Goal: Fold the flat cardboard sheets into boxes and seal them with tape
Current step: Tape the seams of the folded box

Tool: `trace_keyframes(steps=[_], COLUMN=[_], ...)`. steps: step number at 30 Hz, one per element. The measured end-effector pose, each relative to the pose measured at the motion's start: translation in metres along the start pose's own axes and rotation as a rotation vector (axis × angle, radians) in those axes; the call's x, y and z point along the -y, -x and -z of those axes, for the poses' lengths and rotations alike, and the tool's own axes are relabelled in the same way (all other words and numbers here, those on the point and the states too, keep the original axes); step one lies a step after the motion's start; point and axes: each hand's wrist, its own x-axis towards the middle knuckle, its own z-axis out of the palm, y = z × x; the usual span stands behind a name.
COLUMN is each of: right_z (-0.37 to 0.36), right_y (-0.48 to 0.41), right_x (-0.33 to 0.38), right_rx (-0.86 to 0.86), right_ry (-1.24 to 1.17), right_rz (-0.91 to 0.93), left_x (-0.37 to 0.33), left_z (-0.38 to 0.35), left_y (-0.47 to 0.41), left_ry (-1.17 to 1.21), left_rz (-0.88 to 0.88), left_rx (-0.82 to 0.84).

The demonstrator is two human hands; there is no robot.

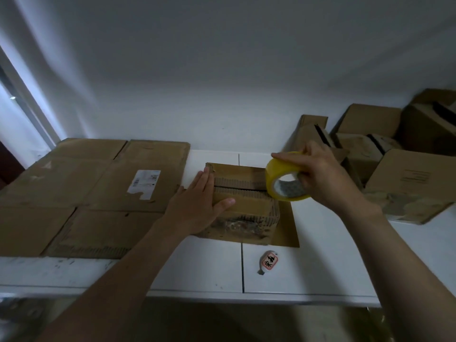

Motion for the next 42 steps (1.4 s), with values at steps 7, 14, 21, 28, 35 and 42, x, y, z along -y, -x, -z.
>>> trace_keyframes(steps=[7,14,21,28,35,42], right_z=[-0.010,0.000,0.002,-0.015,-0.039,-0.058], right_y=[0.025,0.024,0.034,0.034,0.040,0.042], right_x=[-0.024,-0.032,-0.051,-0.063,-0.067,-0.054], right_rx=[-0.120,0.010,0.080,0.052,0.098,0.140], right_ry=[-0.604,-0.450,-0.231,-0.189,-0.200,-0.251], right_rz=[-0.176,-0.087,-0.092,-0.109,-0.134,-0.129], left_x=[-0.001,0.003,0.005,-0.003,-0.005,-0.010], left_z=[0.002,-0.001,0.000,0.000,0.000,-0.001], left_y=[0.001,-0.001,-0.001,-0.001,0.000,-0.003], left_ry=[0.044,0.065,0.064,0.035,-0.051,-0.140], left_rz=[0.017,0.004,0.014,0.035,0.045,0.051], left_rx=[0.016,0.024,0.027,0.014,-0.001,-0.040])
